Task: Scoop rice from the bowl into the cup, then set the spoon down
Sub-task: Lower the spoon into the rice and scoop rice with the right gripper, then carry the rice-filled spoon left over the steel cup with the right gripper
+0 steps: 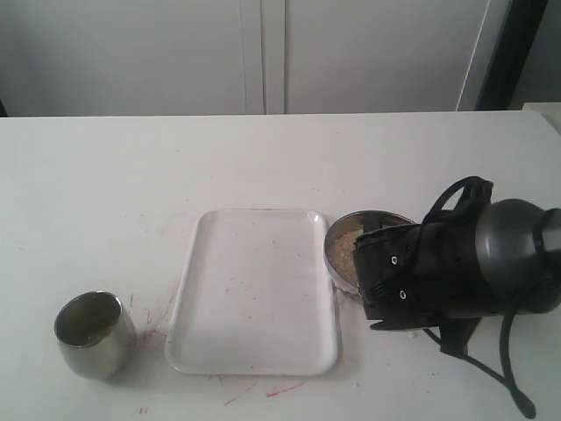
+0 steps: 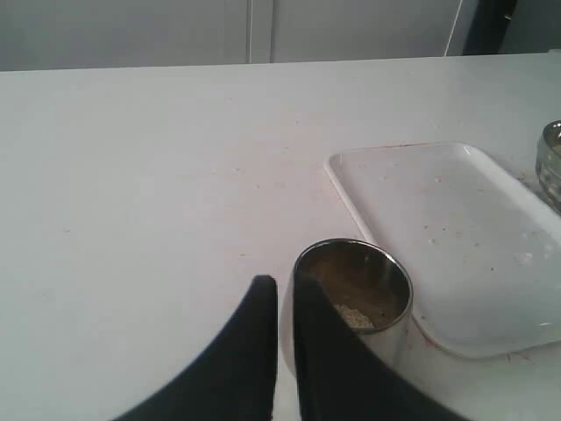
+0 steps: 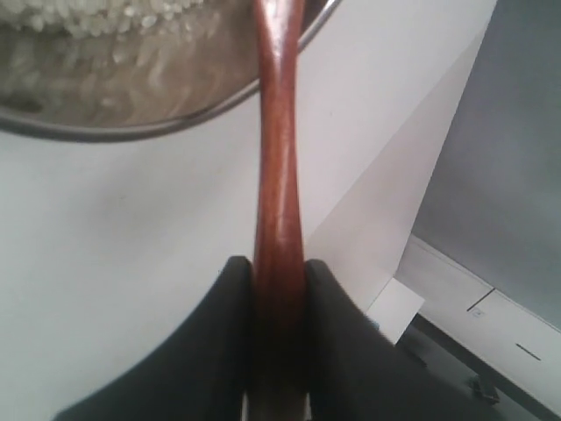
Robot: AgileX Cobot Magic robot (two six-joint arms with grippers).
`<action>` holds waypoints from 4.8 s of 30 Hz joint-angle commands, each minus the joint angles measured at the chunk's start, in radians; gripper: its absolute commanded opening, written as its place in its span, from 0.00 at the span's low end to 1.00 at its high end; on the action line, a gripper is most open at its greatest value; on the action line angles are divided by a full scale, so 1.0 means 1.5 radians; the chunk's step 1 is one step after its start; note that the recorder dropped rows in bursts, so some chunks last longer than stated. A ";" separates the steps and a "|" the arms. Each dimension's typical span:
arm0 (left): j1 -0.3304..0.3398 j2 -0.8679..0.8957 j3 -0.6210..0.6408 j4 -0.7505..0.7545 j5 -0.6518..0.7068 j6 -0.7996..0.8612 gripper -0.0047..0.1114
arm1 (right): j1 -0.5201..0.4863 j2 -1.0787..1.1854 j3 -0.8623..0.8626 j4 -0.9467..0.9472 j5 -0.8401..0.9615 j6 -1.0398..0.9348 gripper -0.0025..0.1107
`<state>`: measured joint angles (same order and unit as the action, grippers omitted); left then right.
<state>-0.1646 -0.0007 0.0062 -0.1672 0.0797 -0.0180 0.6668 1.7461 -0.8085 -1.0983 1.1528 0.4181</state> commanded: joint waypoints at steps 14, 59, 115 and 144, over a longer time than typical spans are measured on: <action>-0.004 0.000 -0.004 -0.006 -0.002 0.000 0.16 | 0.001 0.000 -0.063 0.154 -0.010 -0.090 0.02; -0.004 0.000 -0.004 -0.006 -0.002 0.000 0.16 | -0.127 -0.246 0.022 0.495 -0.189 -0.171 0.02; -0.004 0.000 -0.004 -0.006 -0.002 0.000 0.16 | 0.230 -0.047 -0.439 0.646 0.031 -0.138 0.02; -0.004 0.000 -0.004 -0.006 -0.002 0.000 0.16 | 0.280 0.086 -0.469 0.467 -0.017 -0.162 0.02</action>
<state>-0.1646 -0.0007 0.0062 -0.1672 0.0797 -0.0180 1.0817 1.8722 -1.5036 -0.3782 1.1301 0.1987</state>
